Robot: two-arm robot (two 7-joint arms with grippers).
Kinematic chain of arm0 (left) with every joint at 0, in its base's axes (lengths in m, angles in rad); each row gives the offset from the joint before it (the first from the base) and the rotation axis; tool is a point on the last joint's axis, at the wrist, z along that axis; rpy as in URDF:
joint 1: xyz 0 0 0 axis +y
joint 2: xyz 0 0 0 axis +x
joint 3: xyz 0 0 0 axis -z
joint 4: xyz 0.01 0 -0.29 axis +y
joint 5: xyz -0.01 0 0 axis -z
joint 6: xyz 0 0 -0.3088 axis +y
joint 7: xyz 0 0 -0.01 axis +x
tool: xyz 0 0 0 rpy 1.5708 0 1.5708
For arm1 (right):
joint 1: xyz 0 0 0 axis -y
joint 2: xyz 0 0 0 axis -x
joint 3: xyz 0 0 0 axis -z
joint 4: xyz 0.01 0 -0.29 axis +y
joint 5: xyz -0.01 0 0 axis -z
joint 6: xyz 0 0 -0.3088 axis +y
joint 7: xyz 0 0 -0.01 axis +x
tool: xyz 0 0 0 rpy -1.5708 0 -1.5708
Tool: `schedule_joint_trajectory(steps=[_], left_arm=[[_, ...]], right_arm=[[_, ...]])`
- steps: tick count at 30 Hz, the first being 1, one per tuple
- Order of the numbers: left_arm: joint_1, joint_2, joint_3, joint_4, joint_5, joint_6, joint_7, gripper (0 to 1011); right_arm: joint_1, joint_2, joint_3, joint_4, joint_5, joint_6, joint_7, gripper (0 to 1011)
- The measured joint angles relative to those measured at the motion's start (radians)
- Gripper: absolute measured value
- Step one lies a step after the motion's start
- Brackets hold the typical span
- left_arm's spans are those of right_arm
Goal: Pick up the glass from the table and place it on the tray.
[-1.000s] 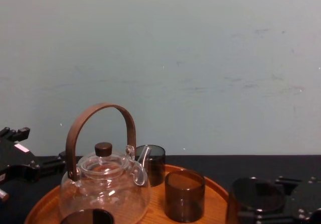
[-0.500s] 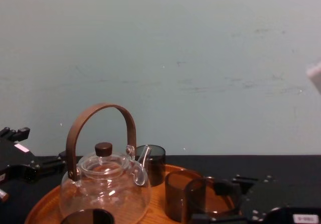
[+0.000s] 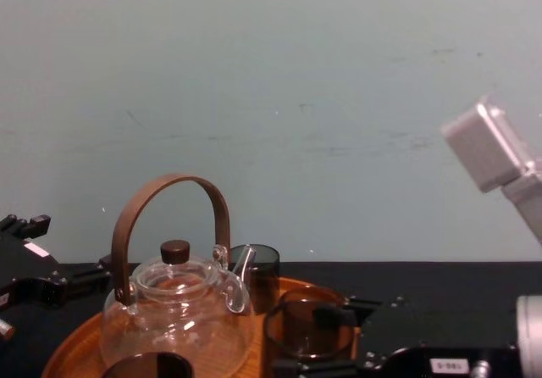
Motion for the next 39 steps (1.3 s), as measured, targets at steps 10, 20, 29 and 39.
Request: schedule_joint_trajectory(steps=[10,20,29,39], left_arm=[[0.0,0.0,0.0,0.0,0.0,0.0,0.0,1001],[0.0,0.0,0.0,0.0,0.0,0.0,0.0,1001],[0.0,0.0,0.0,0.0,0.0,0.0,0.0,1001],[0.0,0.0,0.0,0.0,0.0,0.0,0.0,1001]], right_arm=[[0.027,-0.04,-0.02,0.062,-0.004,-0.028,0.0,904],[0.046,-0.071,-0.027,0.121,-0.011,-0.058,0.001,904],[0.067,-0.095,-0.035,0.177,-0.021,-0.071,0.007,904],[0.083,-0.114,-0.039,0.225,-0.029,-0.076,0.015,904]])
